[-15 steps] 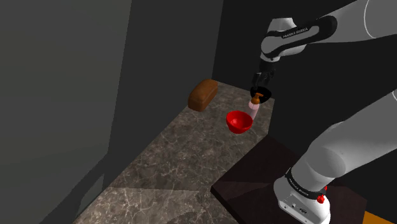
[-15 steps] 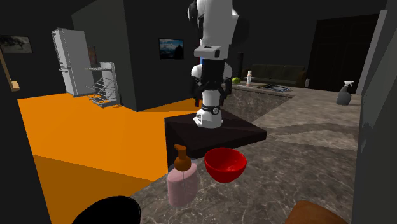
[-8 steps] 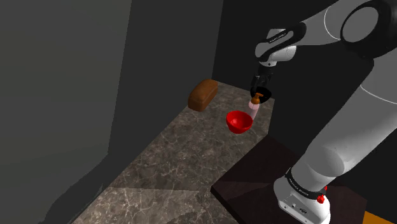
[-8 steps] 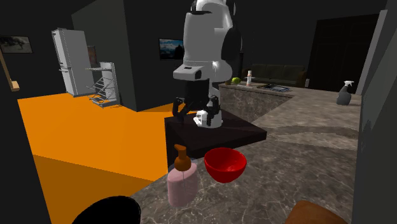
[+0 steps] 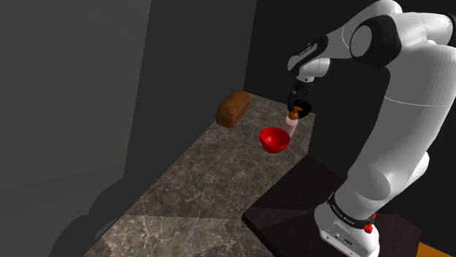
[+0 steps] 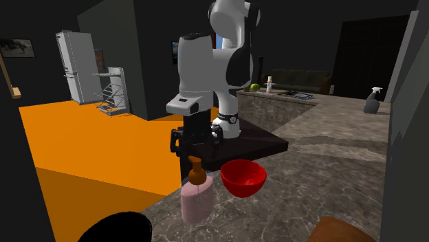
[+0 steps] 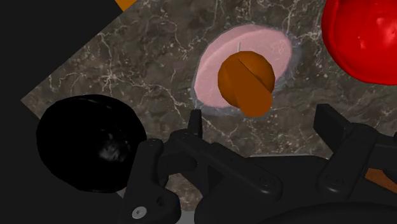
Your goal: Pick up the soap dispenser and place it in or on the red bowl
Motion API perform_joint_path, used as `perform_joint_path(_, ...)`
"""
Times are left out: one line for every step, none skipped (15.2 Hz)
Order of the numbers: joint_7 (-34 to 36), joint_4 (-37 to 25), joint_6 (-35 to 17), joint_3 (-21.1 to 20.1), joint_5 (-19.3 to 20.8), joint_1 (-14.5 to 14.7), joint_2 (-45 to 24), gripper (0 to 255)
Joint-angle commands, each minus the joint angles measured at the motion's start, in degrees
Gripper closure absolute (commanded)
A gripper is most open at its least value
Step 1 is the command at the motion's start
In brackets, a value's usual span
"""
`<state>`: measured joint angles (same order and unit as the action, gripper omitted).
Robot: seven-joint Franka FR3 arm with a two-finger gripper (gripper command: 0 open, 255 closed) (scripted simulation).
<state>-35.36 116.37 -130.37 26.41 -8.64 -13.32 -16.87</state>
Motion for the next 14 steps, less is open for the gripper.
perform_joint_path(-0.58,0.49,-1.46,-0.29,-0.79,-0.31,-1.08,0)
perform_joint_path(-0.8,0.67,-2.09,-0.44,-1.12,-0.42,-1.58,0)
perform_joint_path(-1.02,0.85,-2.72,-0.59,-1.46,-0.55,-2.09,0)
perform_joint_path(-1.25,1.01,-3.35,-0.75,-1.8,-0.67,-2.61,0)
perform_joint_path(-1.61,1.23,-4.32,-1.02,-2.35,-0.88,-3.45,0)
perform_joint_path(-1.61,1.23,-4.32,-1.02,-2.34,-0.89,-3.45,0)
perform_joint_path(-1.61,1.23,-4.32,-1.02,-2.34,-0.89,-3.44,0)
perform_joint_path(-1.61,1.23,-4.32,-1.02,-2.34,-0.89,-3.45,0)
perform_joint_path(-1.61,1.23,-4.32,-1.02,-2.34,-0.89,-3.45,0)
perform_joint_path(-1.61,1.23,-4.32,-1.02,-2.34,-0.89,-3.45,0)
perform_joint_path(-1.61,1.23,-4.32,-1.02,-2.34,-0.89,-3.45,0)
perform_joint_path(-1.61,1.23,-4.31,-1.02,-2.34,-0.89,-3.44,0)
perform_joint_path(-1.61,1.23,-4.31,-1.02,-2.34,-0.89,-3.44,0)
perform_joint_path(-1.61,1.23,-4.31,-1.02,-2.34,-0.89,-3.44,255)
